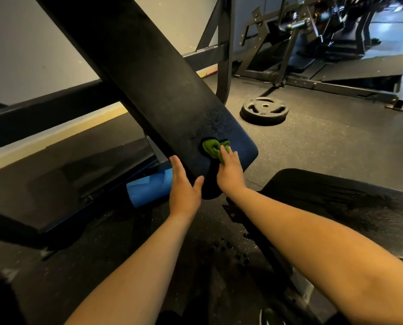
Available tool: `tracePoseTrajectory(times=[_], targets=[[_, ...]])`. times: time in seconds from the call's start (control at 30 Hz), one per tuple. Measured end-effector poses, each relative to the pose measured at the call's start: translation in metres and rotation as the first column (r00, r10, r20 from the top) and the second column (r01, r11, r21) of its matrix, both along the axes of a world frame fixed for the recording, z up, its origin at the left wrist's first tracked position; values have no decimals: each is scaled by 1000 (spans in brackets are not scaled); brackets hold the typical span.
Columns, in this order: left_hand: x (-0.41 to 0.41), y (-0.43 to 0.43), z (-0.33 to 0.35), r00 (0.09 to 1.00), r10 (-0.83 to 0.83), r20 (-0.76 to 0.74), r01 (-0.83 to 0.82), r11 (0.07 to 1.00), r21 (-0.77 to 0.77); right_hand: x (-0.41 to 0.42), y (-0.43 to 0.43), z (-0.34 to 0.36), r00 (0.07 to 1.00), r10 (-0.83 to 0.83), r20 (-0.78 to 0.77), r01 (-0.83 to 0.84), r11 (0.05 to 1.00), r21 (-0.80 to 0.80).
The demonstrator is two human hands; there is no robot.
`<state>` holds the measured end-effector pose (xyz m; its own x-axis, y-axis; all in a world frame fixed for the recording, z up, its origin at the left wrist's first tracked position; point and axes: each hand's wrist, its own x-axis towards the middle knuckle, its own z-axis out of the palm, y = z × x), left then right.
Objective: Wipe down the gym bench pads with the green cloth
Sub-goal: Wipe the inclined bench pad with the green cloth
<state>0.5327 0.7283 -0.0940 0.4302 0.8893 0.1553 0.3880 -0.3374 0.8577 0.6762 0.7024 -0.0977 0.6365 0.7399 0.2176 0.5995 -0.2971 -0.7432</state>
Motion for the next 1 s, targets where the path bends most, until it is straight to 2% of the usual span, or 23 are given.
tracePoseTrajectory(times=[0.1, 0.23, 0.33, 0.43, 0.53, 0.63, 0.73, 0.8, 0.83, 0.9, 0.93, 1.0], targets=[[-1, -3, 4, 1000, 0, -7, 0, 1000, 9, -22, -12, -7, 998, 33, 44, -35, 998, 45], [-4, -4, 8, 999, -26, 32, 28, 997, -72, -47, -36, -14, 987, 148, 68, -154, 984, 93], [-11, -9, 11, 990, -24, 140, 47, 985, -165, -58, -45, -15, 976, 193, 101, -203, 974, 103], [-18, -26, 7, 966, -1, 260, 53, 980, -193, -59, -46, -17, 963, 229, 143, -242, 967, 80], [-14, -41, 5, 919, 72, 389, 28, 969, -246, -64, -43, -6, 921, 352, 168, -366, 929, 60], [-15, -31, 10, 938, 53, 344, 14, 982, -188, -65, -36, 2, 843, 503, 189, -510, 860, -16], [-22, -10, 25, 967, -32, 254, 49, 997, -61, -52, -33, 5, 823, 563, 77, -565, 825, 9], [-25, 2, 34, 970, 14, 244, -26, 999, 46, -41, -37, 13, 824, 566, -21, -563, 823, 75], [-27, 9, 38, 959, 95, 266, -110, 993, 43, -37, -39, 16, 838, 544, -44, -538, 837, 102], [-29, 28, 46, 890, 296, 347, -296, 954, -54, -25, -40, 15, 901, 433, -21, -430, 899, 88], [-28, 39, 48, 857, 348, 380, -335, 937, -102, -19, -39, 11, 937, 350, 10, -350, 935, 50], [-20, 55, 48, 841, 337, 422, -279, 940, -195, -18, -37, 1, 970, 236, 58, -236, 972, -20]])
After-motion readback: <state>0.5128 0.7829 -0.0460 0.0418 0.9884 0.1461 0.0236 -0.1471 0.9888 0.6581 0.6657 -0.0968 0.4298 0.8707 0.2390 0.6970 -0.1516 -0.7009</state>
